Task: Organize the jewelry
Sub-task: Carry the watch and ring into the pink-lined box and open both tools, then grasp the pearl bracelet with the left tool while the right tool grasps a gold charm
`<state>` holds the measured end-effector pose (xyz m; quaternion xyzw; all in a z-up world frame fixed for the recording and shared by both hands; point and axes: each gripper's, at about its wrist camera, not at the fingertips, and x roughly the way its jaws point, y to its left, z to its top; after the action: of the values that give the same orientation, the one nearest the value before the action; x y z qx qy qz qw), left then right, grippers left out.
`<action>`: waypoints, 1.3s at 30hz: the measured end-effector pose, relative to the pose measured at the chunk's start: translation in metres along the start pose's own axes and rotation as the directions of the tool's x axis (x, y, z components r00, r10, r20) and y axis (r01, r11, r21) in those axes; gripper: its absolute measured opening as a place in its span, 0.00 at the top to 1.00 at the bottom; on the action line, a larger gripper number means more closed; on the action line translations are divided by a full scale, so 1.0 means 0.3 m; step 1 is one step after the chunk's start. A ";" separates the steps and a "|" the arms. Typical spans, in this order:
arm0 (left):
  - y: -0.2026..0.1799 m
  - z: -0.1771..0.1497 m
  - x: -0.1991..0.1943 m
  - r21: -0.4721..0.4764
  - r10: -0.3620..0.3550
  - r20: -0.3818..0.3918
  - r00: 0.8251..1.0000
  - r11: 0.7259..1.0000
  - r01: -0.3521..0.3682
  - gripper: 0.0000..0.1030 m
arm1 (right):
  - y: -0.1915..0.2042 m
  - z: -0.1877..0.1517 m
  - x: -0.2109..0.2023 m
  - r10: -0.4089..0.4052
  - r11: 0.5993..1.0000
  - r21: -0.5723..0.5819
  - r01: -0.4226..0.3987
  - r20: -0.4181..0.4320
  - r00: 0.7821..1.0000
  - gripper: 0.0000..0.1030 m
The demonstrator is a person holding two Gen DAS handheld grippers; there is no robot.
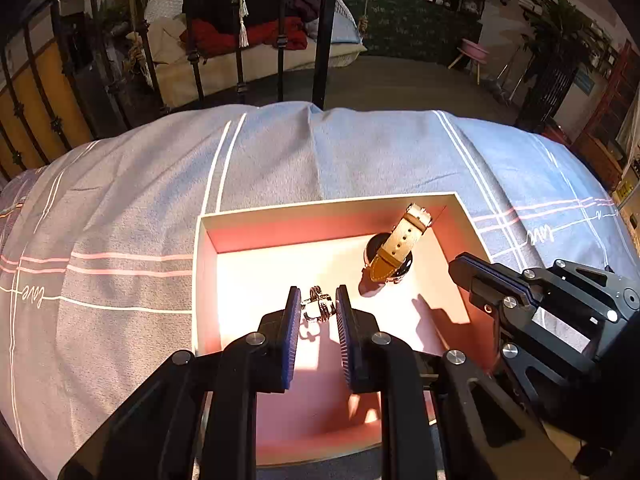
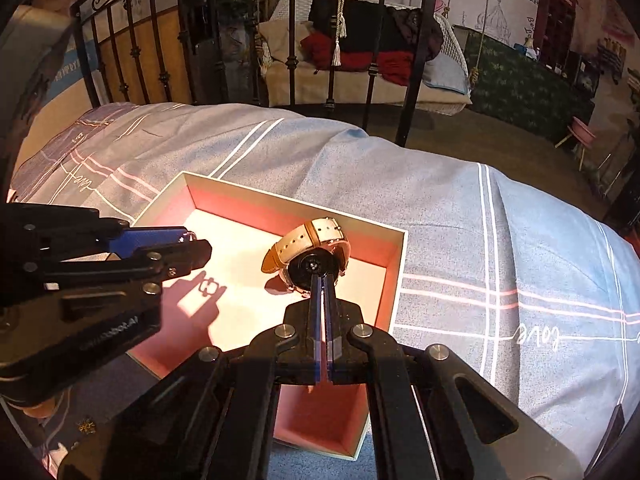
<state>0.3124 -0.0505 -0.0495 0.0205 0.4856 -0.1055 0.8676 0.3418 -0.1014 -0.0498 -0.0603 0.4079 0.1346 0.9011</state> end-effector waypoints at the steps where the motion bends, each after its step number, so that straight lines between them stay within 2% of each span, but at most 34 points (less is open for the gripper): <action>1: -0.006 -0.005 0.012 0.005 0.012 -0.013 1.000 1.000 -0.012 0.83 | -0.002 -0.008 0.006 -0.001 1.000 -0.001 0.001 -0.011 1.000 0.98; 8: -0.011 -0.018 0.065 0.017 0.035 -0.076 0.996 0.999 -0.034 0.82 | 0.001 -0.042 0.041 0.038 0.999 -0.009 -0.039 -0.072 0.997 0.98; 9: -0.010 -0.023 0.065 0.021 0.036 -0.084 0.996 0.999 -0.035 0.74 | 0.002 -0.044 0.044 0.063 0.998 -0.004 -0.064 -0.087 0.994 0.98; 10: -0.013 -0.024 0.063 0.022 0.043 -0.084 0.996 0.999 -0.041 0.59 | 0.003 -0.046 0.041 0.076 0.997 -0.005 -0.077 -0.093 0.993 0.98; 11: -0.012 -0.023 0.049 0.020 0.053 -0.071 0.996 0.998 -0.051 0.53 | 0.006 -0.047 0.032 0.076 0.997 -0.014 -0.078 -0.091 0.993 0.98; 12: -0.008 -0.023 0.024 0.020 0.059 -0.048 0.997 0.998 -0.058 0.49 | 0.007 -0.046 0.014 0.065 0.997 -0.023 -0.067 -0.081 0.995 0.98; 15: -0.001 -0.026 -0.059 0.017 0.042 0.000 0.999 0.999 -0.042 0.48 | -0.013 -0.026 -0.080 0.030 0.999 -0.013 -0.030 -0.020 0.999 0.98; 18: 0.002 -0.050 -0.193 -0.003 -0.005 0.096 0.995 1.000 0.006 0.37 | -0.018 -0.006 -0.209 -0.010 1.000 -0.021 0.011 0.063 0.998 0.95; 20: -0.007 -0.075 -0.267 -0.028 -0.002 0.156 0.988 1.000 0.007 0.29 | -0.011 -0.008 -0.287 -0.027 0.999 -0.013 0.029 0.113 0.993 0.74; 21: -0.006 -0.099 -0.306 -0.046 0.001 0.188 0.982 0.999 0.008 0.27 | -0.004 -0.017 -0.322 -0.027 1.000 -0.008 0.028 0.137 0.990 0.49; 22: -0.008 -0.126 -0.337 -0.072 0.023 0.218 0.976 0.997 -0.008 0.22 | 0.003 -0.032 -0.354 -0.043 0.999 0.004 0.043 0.163 0.986 0.36; 24: 0.002 -0.194 -0.379 -0.097 0.034 0.253 0.967 0.995 -0.010 0.15 | 0.012 -0.070 -0.410 -0.027 0.999 0.021 0.024 0.204 0.979 0.31; 26: 0.021 -0.275 -0.409 -0.132 0.058 0.285 0.957 0.991 -0.020 0.14 | 0.019 -0.126 -0.453 -0.034 0.999 0.036 0.026 0.234 0.972 0.30; 27: 0.031 -0.318 -0.413 -0.144 0.060 0.281 0.958 0.989 -0.020 0.13 | 0.030 -0.167 -0.469 -0.038 0.999 0.037 0.030 0.246 0.969 0.30; 29: 0.049 -0.398 -0.398 -0.147 0.043 0.244 0.969 0.989 -0.007 0.13 | 0.035 -0.254 -0.489 -0.017 0.999 0.051 0.003 0.263 0.965 0.31; 32: 0.059 -0.524 -0.387 -0.139 0.055 0.213 0.975 0.990 -0.026 0.13 | 0.053 -0.392 -0.477 0.039 0.996 0.073 -0.057 0.230 0.972 0.34; 37: 0.056 -0.663 -0.366 -0.110 0.067 0.147 0.987 0.993 -0.051 0.14 | 0.114 -0.557 -0.406 0.107 0.991 0.074 -0.115 0.105 0.989 0.58; 39: 0.056 -0.703 -0.353 -0.102 0.077 0.118 0.990 0.993 -0.065 0.14 | 0.124 -0.587 -0.393 0.123 0.988 0.082 -0.130 0.081 0.989 0.61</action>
<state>0.0855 0.0124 -0.0722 -0.0113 0.4351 -0.0515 0.8988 0.1300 -0.1272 -0.0774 0.0103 0.3821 0.1756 0.9072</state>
